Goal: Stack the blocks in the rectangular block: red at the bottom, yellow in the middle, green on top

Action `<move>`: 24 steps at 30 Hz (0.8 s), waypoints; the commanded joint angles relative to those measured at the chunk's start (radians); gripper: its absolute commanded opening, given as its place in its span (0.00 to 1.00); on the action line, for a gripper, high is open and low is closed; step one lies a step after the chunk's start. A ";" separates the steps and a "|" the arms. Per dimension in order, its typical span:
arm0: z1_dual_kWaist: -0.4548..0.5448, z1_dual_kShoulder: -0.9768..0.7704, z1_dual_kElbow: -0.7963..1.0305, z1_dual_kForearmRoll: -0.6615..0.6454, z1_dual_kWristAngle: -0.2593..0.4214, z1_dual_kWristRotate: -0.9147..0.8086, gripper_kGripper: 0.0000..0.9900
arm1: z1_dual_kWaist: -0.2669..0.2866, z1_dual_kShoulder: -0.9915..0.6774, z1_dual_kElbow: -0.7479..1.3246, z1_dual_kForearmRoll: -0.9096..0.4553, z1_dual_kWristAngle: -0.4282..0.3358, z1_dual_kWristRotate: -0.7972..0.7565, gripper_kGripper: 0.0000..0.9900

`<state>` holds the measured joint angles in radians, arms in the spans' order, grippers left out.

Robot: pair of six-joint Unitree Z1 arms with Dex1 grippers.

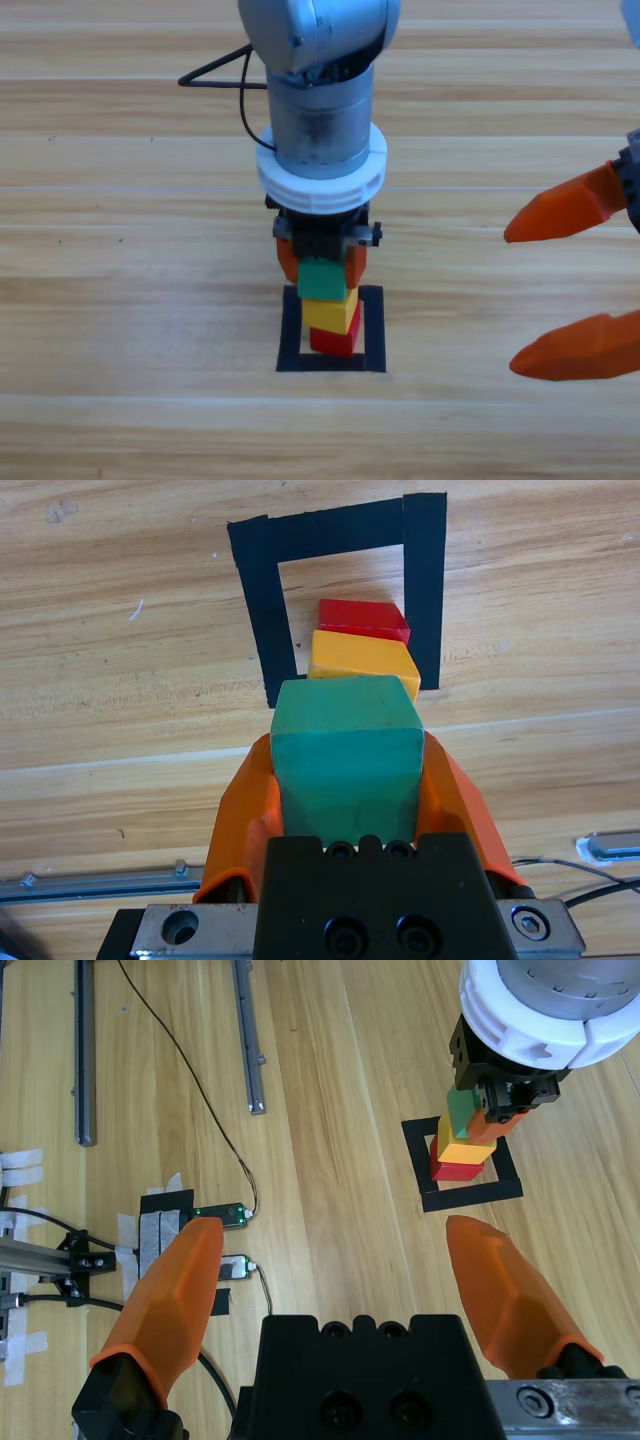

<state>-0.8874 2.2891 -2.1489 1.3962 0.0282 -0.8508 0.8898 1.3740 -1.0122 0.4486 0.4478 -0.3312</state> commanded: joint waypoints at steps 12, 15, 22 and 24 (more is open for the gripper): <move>-0.031 0.055 -0.025 -0.010 -0.005 -0.008 0.04 | -0.015 0.020 -0.002 0.024 0.006 0.003 0.99; -0.033 0.055 -0.025 -0.010 -0.007 -0.010 0.04 | -0.015 0.020 -0.003 0.024 0.006 0.003 0.99; -0.038 0.055 -0.017 -0.010 -0.004 -0.017 0.04 | -0.015 0.022 -0.002 0.024 0.006 0.003 0.99; -0.036 0.055 -0.017 -0.010 -0.004 -0.016 0.04 | -0.015 0.022 -0.002 0.024 0.006 0.004 0.99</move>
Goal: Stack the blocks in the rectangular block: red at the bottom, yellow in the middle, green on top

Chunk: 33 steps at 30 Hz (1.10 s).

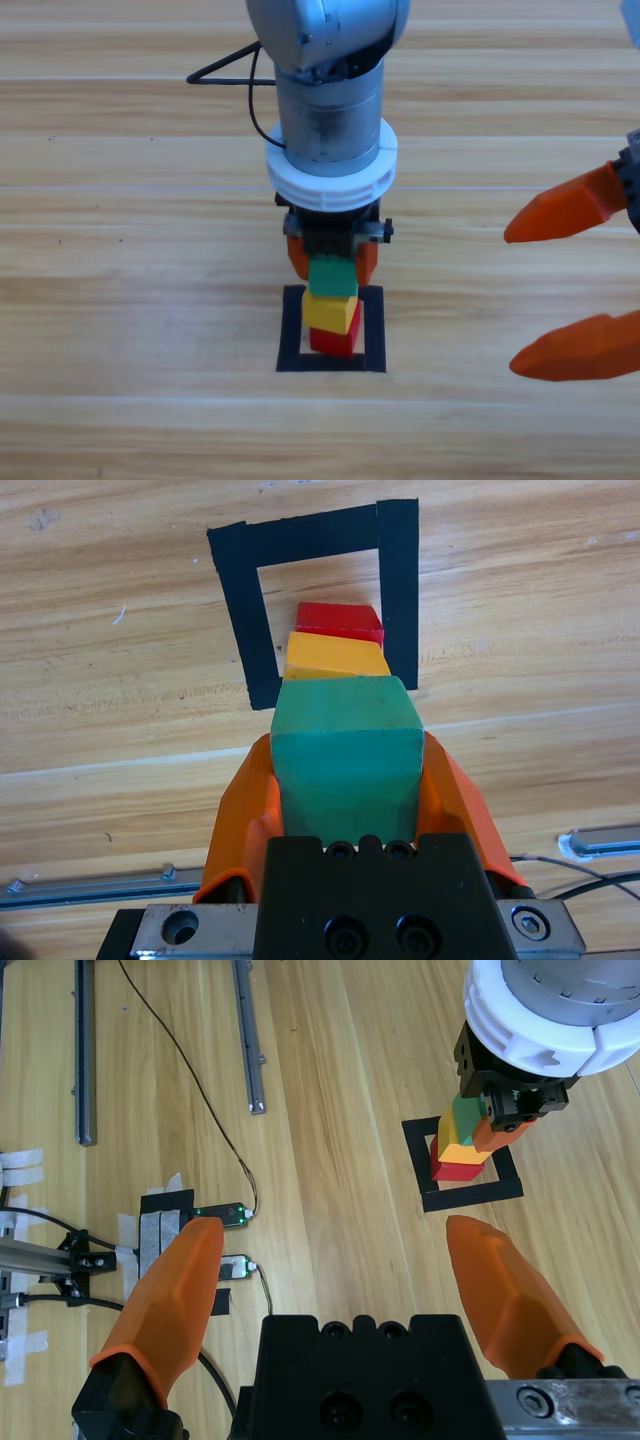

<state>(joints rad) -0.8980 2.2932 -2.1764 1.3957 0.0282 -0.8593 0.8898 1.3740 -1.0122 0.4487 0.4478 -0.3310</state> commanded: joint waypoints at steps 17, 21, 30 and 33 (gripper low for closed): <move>-0.019 0.051 0.033 -0.015 -0.002 -0.001 0.04 | -0.015 0.036 -0.006 0.024 0.006 0.009 0.99; -0.019 0.052 0.035 -0.017 -0.002 -0.003 0.04 | -0.015 0.037 -0.006 0.024 0.006 0.009 0.99; -0.016 0.054 0.049 -0.024 -0.002 -0.001 0.04 | -0.015 0.039 -0.006 0.024 0.006 0.009 0.99; -0.015 0.055 0.053 -0.029 -0.002 0.000 0.04 | -0.015 0.037 -0.006 0.024 0.006 0.009 0.99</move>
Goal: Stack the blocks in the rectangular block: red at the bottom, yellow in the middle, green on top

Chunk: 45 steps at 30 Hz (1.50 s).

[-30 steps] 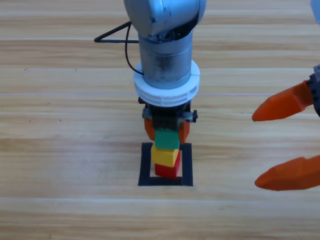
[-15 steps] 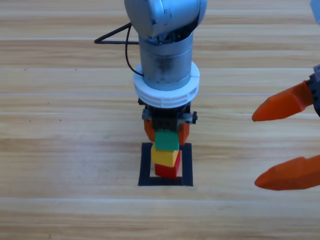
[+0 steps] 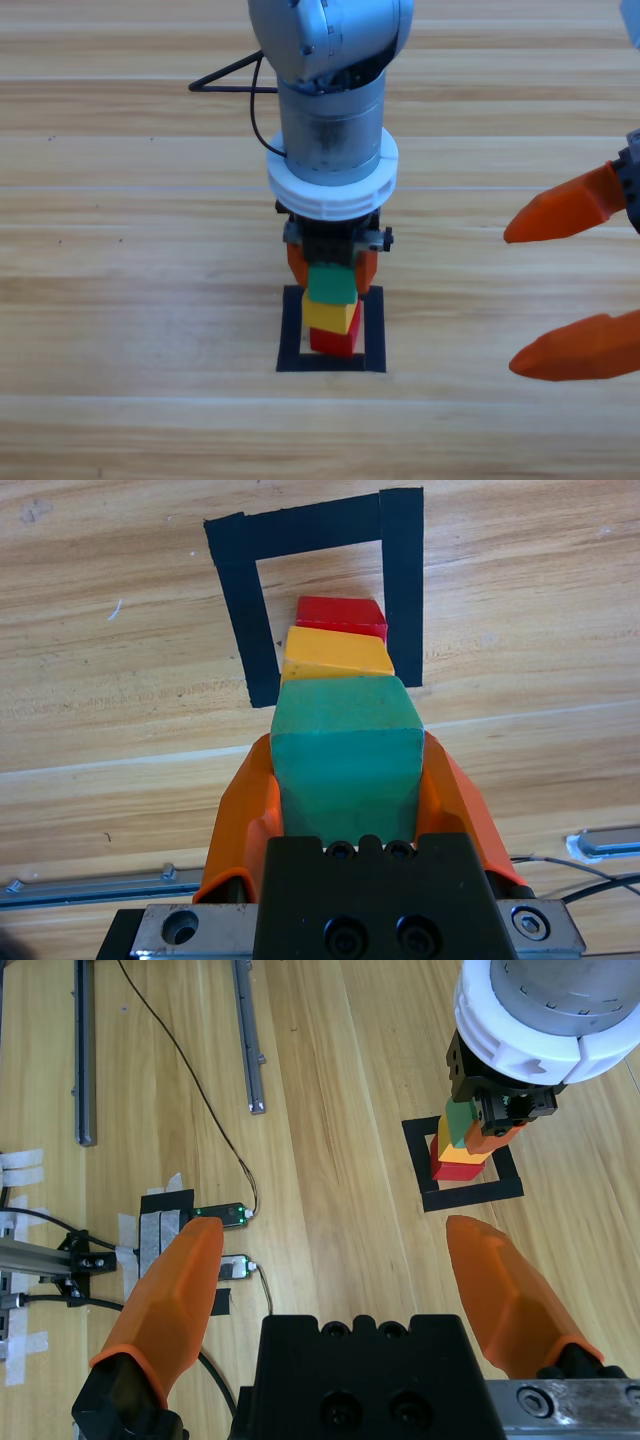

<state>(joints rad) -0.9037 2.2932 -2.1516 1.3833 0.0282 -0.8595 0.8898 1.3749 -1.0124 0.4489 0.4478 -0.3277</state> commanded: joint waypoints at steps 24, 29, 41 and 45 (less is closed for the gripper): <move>-0.004 -0.026 0.056 -0.030 0.016 -0.016 1.00 | -0.015 0.036 -0.005 0.024 0.006 0.006 0.99; -0.009 -0.146 0.038 -0.030 0.041 -0.032 1.00 | -0.014 0.024 -0.003 0.025 0.006 0.009 0.99; -0.009 -0.988 0.992 -0.704 0.118 0.080 1.00 | -0.015 0.026 -0.005 0.025 -0.005 0.007 0.99; -0.101 -1.040 1.101 -0.774 0.144 0.132 1.00 | -0.015 0.030 -0.006 0.025 -0.006 0.007 0.99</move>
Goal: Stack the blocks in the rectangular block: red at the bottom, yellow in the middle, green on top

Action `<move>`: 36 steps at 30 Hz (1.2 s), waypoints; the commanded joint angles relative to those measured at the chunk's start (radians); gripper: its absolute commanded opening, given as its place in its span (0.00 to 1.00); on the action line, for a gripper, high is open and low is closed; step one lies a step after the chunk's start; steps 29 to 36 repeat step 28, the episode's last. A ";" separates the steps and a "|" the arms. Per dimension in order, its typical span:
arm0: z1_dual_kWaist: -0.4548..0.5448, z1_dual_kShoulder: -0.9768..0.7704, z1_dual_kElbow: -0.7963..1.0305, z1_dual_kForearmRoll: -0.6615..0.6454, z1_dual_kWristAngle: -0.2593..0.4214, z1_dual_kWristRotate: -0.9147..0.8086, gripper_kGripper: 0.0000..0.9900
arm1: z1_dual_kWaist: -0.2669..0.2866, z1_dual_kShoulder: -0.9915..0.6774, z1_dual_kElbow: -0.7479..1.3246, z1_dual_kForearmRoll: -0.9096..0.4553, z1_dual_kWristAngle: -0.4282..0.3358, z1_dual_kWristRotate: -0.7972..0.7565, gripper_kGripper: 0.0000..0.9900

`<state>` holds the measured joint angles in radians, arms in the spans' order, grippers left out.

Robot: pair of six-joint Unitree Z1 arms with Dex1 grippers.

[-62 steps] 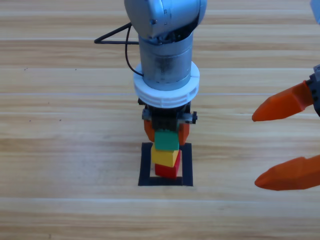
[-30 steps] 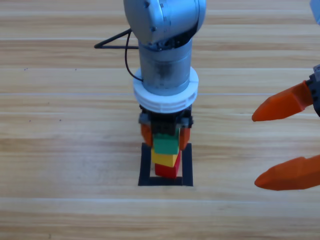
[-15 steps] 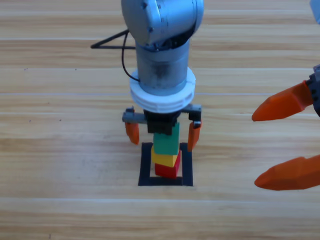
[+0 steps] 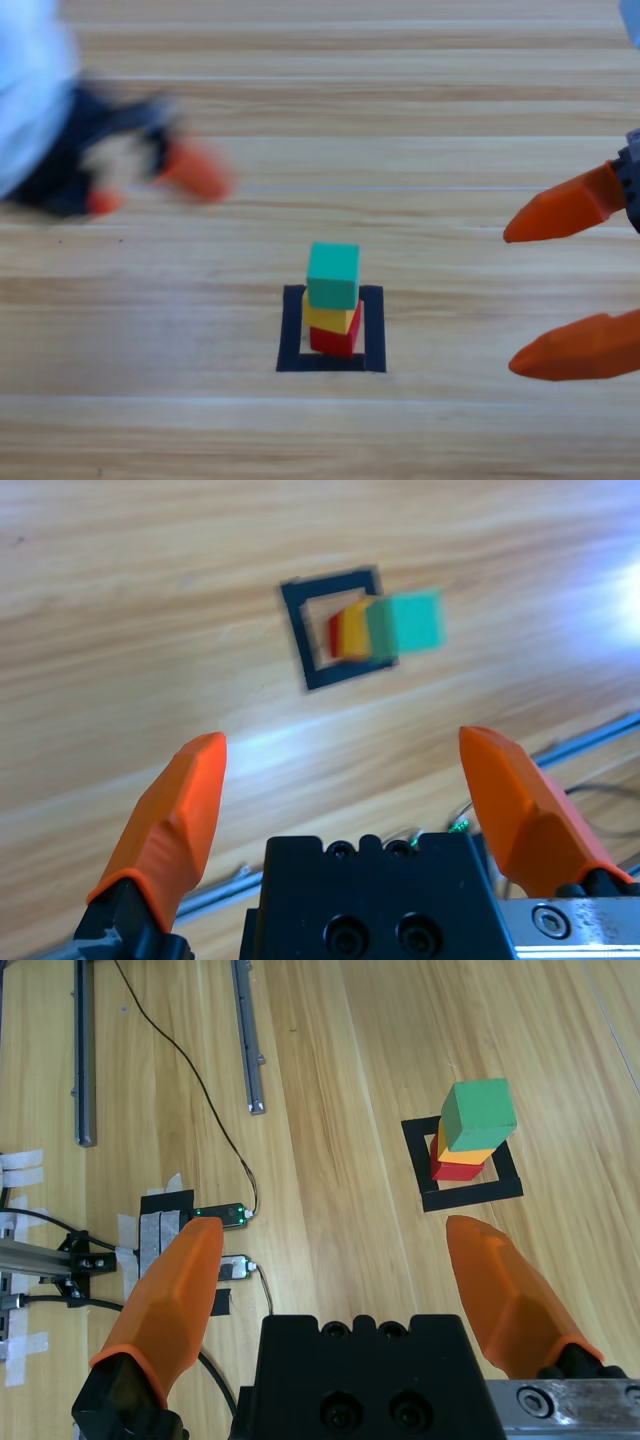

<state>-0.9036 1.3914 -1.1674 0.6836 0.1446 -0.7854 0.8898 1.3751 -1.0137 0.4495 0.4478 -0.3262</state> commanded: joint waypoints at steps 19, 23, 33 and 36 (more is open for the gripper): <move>-0.225 -0.238 0.236 -0.073 0.133 0.052 1.00 | -0.014 0.052 -0.008 0.025 -0.006 0.006 0.99; -0.225 -0.239 0.245 -0.073 0.133 0.046 1.00 | -0.015 0.055 -0.008 0.025 -0.006 0.006 0.99; -0.225 -0.244 0.250 -0.073 0.136 0.045 1.00 | -0.014 0.058 -0.008 0.025 -0.006 0.006 0.99; -0.225 -0.244 0.250 -0.073 0.136 0.045 1.00 | -0.014 0.058 -0.008 0.025 -0.006 0.006 0.99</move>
